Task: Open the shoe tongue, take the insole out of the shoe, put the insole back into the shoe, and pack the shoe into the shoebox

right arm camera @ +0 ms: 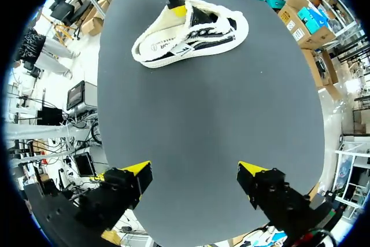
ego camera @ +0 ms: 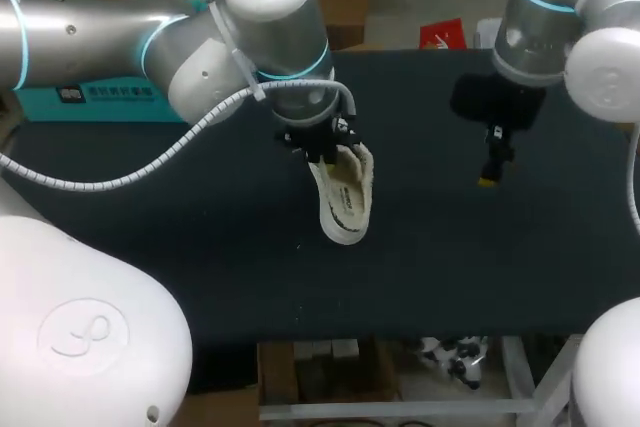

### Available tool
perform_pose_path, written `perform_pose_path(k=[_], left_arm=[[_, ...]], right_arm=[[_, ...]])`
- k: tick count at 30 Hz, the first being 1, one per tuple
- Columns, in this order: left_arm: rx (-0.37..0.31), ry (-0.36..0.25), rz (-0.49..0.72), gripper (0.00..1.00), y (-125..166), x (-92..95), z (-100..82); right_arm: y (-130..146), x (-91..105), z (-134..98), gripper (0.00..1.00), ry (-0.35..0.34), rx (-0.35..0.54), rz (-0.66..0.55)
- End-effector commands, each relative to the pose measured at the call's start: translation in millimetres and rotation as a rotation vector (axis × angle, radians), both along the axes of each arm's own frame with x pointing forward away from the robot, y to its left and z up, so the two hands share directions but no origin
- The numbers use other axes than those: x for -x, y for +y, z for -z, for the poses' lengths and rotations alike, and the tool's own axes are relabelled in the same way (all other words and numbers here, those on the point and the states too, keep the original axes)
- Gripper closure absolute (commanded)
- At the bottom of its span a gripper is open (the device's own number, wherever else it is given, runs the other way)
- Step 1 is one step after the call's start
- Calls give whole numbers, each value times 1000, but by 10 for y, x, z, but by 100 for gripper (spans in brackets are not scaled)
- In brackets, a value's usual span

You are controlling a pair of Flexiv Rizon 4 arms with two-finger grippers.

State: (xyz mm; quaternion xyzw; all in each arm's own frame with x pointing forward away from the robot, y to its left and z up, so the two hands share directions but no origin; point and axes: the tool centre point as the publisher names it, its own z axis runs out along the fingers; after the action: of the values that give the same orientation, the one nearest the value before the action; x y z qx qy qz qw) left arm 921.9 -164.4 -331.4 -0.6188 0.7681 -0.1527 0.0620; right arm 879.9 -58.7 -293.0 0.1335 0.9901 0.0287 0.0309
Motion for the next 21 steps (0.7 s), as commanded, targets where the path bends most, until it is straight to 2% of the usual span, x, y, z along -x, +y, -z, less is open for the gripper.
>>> perform_pose_path(k=[1,5,8,14,17,20,21], left_arm=[[9,-33,48,100,136,63,-77],[8,-70,131,100,221,64,-156],[7,-104,197,100,327,63,-347],[-57,-265,397,100,618,-26,-1035],[-58,-357,484,100,818,-127,-1426],[-119,-439,572,100,1022,-243,-1768],[-141,-455,583,100,1070,-279,-1830]], right_arm=[[-61,39,-24,0,-33,-8,-25],[-74,12,-26,0,-40,4,-77],[-74,12,-26,0,-40,4,-77],[-74,12,-26,0,-40,4,-77],[-74,12,-26,0,-40,4,-77],[-74,12,-26,0,-40,4,-77],[-74,12,-26,0,-40,4,-77]])
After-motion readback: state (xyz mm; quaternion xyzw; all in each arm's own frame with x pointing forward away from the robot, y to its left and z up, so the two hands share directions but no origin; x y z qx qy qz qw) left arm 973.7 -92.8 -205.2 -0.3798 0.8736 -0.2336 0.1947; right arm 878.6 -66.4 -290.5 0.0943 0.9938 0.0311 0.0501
